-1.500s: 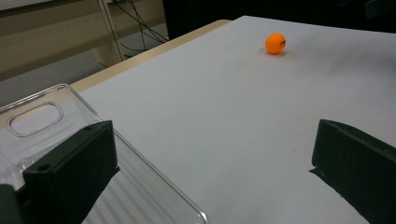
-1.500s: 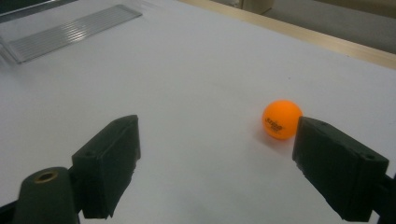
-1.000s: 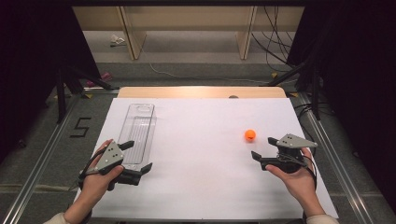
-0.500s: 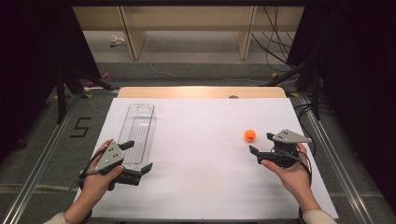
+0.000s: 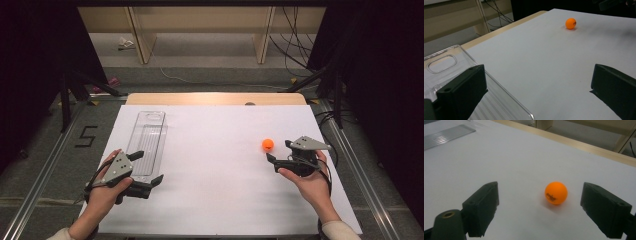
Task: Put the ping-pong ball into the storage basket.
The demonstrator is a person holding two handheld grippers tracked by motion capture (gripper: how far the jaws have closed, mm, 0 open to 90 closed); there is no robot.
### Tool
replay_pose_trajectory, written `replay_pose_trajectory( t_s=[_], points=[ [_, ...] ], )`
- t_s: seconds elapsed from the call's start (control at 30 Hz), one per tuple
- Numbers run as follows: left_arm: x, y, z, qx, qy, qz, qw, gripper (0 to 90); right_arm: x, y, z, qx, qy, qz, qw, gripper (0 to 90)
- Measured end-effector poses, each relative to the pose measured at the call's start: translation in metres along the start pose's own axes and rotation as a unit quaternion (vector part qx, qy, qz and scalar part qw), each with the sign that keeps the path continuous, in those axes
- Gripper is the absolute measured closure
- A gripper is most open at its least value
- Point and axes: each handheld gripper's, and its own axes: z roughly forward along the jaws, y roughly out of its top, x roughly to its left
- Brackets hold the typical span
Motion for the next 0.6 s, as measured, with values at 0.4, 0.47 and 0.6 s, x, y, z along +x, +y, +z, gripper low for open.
replay_pose_trajectory(
  t_s=[0.4, 0.47, 0.6],
  points=[
    [0.000, 0.000, 0.000, -0.001, 0.000, -0.002, 1.0000, 0.0, -0.004, 0.005, 0.010, 0.003, -0.008, 0.001, 1.0000, 16.0],
    [0.000, 0.000, 0.000, -0.001, 0.000, 0.000, 1.0000, 0.0, -0.005, 0.006, 0.012, 0.004, -0.008, 0.001, 1.0000, 16.0],
    [0.000, 0.000, 0.000, -0.002, 0.000, -0.001, 1.0000, 0.0, -0.006, 0.007, 0.018, 0.008, -0.010, 0.000, 0.9999, 16.0]
  ],
)
